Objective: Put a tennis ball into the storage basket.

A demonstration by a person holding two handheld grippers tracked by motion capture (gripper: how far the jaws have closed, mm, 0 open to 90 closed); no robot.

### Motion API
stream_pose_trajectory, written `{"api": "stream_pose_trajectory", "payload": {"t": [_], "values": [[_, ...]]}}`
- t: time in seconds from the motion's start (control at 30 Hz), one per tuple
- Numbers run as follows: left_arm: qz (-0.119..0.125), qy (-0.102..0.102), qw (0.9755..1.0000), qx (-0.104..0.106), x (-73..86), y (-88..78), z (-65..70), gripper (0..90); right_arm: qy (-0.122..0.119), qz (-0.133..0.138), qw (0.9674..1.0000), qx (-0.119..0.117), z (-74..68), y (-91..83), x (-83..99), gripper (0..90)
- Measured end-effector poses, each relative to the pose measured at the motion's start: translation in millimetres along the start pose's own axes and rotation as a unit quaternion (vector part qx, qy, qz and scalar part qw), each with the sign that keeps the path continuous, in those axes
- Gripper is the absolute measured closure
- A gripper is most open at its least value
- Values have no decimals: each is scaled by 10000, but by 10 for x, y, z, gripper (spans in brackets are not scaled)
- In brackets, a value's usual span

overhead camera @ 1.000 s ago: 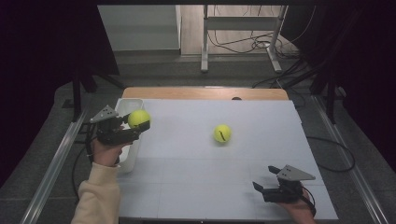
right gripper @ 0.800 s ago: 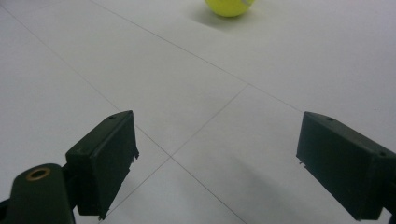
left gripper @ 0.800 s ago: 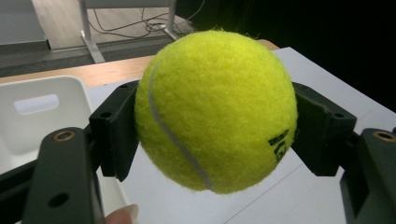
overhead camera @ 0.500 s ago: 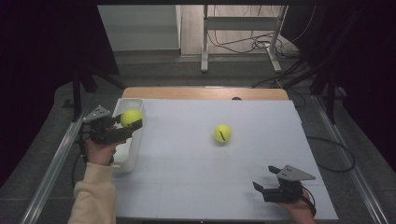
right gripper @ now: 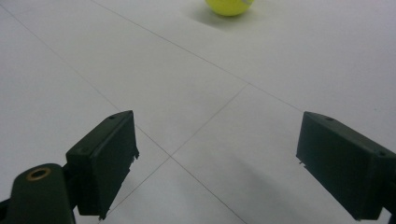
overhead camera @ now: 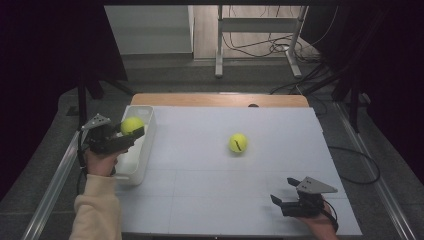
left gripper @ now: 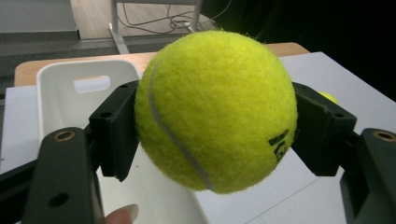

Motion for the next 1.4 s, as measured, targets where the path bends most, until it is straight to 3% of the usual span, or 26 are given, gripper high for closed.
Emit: {"api": "stream_pose_trajectory", "payload": {"t": [0.63,1.23,1.4], "values": [[-120,-99,9991,-404,93,-95,-235,262,1,-9,10000,6,3,2,3,127],[-660,17,9968,-454,250,0,-255,262,-6,-12,10000,3,2,2,5,128],[-848,112,9952,-477,296,44,-236,262,-13,-22,10000,7,3,1,6,128]]}}
Point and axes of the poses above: each handheld gripper's, and its own axes: y roughly forward along the jaws, x roughly out of its underside, z roughly to its right, the point moved 8 cm from there along y, roughly forward along the jaws, and after that the axes turned 9 degrees about y, right-handed, at the moved point
